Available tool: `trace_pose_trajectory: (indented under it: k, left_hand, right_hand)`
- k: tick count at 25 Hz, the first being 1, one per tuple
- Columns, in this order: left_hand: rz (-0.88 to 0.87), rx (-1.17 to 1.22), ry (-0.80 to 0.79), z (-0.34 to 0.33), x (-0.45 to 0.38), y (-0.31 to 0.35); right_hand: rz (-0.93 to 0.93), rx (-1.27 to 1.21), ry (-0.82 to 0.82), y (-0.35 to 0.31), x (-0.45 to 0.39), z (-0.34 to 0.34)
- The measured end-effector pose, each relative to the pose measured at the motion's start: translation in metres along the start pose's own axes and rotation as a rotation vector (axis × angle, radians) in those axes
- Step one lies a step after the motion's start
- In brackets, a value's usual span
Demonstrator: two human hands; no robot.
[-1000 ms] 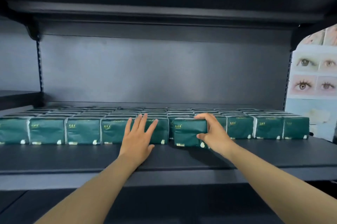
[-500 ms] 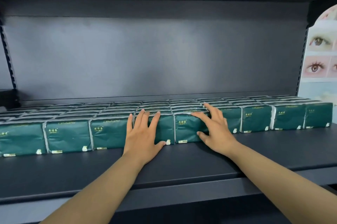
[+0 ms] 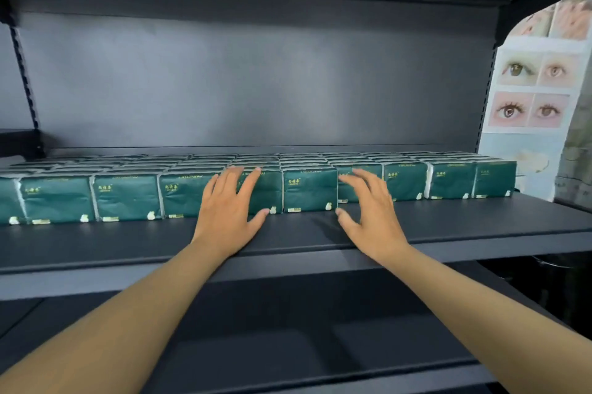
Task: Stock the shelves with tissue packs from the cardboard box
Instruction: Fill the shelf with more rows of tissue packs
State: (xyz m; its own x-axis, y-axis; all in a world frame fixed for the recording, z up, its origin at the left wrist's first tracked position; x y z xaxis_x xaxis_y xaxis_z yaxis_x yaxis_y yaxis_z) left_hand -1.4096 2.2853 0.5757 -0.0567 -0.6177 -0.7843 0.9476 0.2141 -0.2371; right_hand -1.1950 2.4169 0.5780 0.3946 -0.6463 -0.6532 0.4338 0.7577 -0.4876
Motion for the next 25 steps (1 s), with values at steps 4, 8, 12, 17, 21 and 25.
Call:
trace_pose_trajectory:
  k: [4, 8, 12, 17, 21, 25]
  left_hand:
    - [0.015, -0.049, 0.031, 0.026, 0.062, 0.047]
    - [0.050, 0.000, -0.125, 0.025, 0.161, 0.113]
    - [0.105, 0.097, -0.363, 0.002, 0.277, 0.171]
    - [0.231, 0.224, -0.683, -0.027, 0.433, 0.222]
    - [0.323, 0.219, -0.848, -0.045, 0.532, 0.214]
    - [0.303, 0.169, -0.916, -0.069, 0.563, 0.197]
  right_hand:
    - [0.048, 0.010, -0.121, 0.010, 0.073, 0.023]
    - [0.017, 0.030, -0.273, 0.040, 0.165, 0.020]
    - [-0.060, 0.057, -0.483, 0.092, 0.265, -0.011]
    - [-0.199, 0.085, -0.714, 0.149, 0.384, -0.067]
    - [-0.246, 0.050, -0.918, 0.170, 0.458, -0.113]
    - [-0.300, 0.020, -1.099, 0.178, 0.502, -0.165]
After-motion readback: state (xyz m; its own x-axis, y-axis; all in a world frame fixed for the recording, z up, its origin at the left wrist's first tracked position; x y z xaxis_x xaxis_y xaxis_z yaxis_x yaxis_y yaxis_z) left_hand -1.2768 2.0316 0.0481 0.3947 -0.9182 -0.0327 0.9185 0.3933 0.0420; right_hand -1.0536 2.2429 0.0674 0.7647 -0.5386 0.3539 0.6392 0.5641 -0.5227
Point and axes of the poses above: each hand's wrist, its own x-axis away from the middle knuckle, its own z-axis out of the back of the hand, y = z × x, the point moved 1 cm from there along -x, towards the middle knuckle, and after that the axes turned 13 degrees about -z, right-handed, at the moved point
